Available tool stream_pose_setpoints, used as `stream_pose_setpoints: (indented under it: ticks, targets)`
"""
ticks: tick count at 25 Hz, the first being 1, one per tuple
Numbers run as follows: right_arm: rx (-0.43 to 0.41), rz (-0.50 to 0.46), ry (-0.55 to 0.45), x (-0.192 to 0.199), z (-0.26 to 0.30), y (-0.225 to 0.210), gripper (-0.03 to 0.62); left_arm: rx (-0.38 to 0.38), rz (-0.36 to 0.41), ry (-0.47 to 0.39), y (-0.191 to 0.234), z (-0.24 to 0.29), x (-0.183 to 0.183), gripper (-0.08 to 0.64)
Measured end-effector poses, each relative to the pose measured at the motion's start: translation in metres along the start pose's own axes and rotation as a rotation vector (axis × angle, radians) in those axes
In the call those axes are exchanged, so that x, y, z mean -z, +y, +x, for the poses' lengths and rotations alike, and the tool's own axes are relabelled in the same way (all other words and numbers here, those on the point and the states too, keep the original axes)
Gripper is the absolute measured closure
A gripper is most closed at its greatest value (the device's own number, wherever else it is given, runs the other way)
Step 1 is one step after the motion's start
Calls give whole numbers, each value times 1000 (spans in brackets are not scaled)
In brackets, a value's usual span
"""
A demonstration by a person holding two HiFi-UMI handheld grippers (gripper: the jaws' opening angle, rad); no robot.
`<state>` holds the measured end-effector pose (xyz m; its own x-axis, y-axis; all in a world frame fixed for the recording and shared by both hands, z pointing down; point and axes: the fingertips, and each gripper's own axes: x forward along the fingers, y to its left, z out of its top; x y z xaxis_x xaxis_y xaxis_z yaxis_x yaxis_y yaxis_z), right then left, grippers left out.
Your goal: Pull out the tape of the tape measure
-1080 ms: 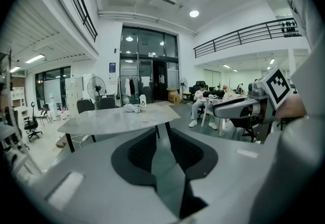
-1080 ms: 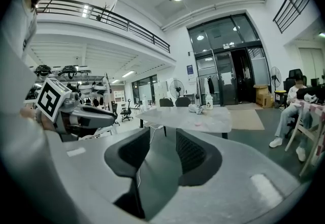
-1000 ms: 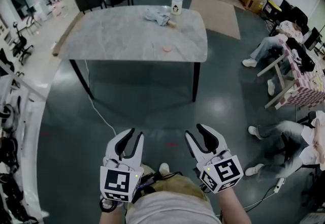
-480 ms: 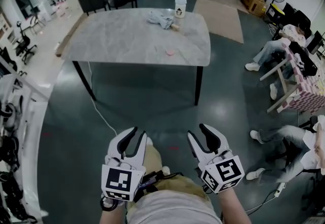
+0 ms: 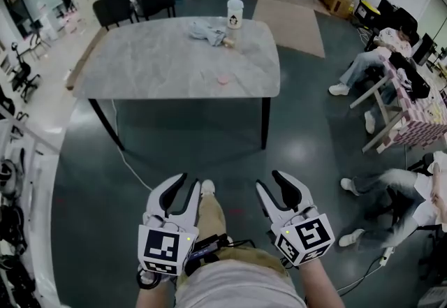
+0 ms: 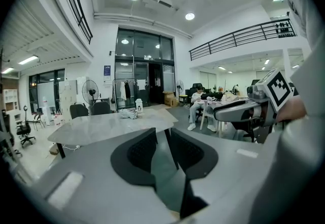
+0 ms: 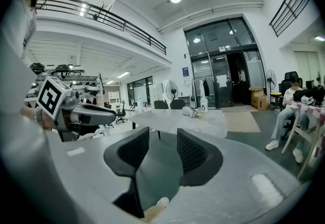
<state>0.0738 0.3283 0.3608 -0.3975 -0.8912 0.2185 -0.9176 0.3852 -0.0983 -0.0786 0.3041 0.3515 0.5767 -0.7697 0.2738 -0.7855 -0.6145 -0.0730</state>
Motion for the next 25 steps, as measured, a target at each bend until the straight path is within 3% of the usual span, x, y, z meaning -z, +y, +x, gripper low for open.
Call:
stream_pose_setpoints:
  ticks: [25]
  targets:
    - [62, 41, 43, -44, 165, -74, 425, 125, 28, 36, 107, 161, -40, 465]
